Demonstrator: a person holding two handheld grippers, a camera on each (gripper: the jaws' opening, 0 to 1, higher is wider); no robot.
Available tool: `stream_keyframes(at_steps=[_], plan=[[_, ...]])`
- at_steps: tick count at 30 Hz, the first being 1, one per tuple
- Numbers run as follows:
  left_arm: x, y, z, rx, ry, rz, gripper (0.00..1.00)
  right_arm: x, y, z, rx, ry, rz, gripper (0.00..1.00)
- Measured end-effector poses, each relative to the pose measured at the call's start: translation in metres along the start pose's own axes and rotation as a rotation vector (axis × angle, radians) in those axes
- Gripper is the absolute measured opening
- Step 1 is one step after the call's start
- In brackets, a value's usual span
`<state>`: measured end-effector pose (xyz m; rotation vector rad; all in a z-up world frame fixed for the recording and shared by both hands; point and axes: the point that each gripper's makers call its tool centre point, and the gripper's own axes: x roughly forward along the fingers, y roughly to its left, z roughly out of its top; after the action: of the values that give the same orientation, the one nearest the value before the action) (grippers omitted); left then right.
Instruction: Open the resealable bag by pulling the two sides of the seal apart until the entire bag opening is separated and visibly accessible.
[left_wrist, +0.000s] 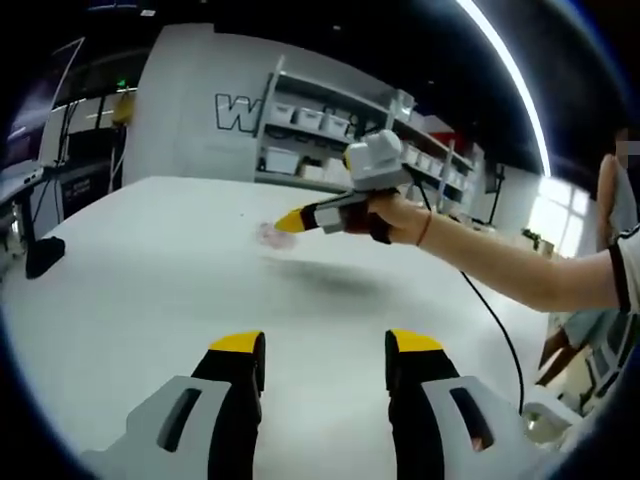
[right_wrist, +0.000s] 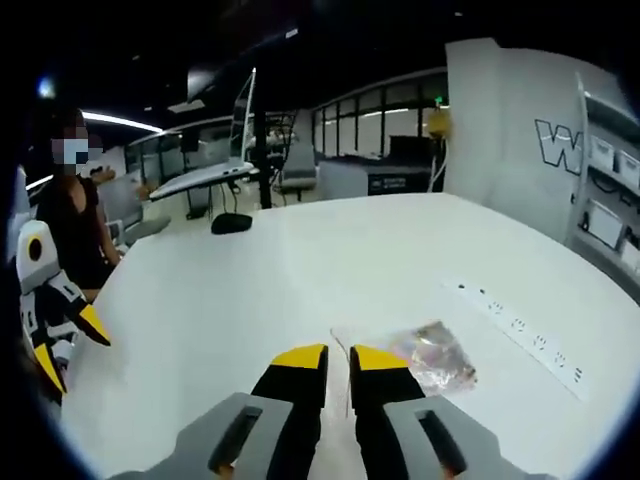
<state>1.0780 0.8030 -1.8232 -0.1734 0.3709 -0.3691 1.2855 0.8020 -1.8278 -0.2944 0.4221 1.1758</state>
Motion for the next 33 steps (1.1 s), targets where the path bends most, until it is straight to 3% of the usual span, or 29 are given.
stream_keyframes(at_steps=[11,33], plan=[[0.000,-0.001,0.000,-0.004,-0.006,-0.003,0.50,-0.012,-0.010,-0.005,-0.018,0.010,-0.034,0.12],[0.000,0.001,0.001,0.001,-0.025,0.012,0.57,-0.042,0.001,-0.026,-0.016,0.024,-0.057,0.26]])
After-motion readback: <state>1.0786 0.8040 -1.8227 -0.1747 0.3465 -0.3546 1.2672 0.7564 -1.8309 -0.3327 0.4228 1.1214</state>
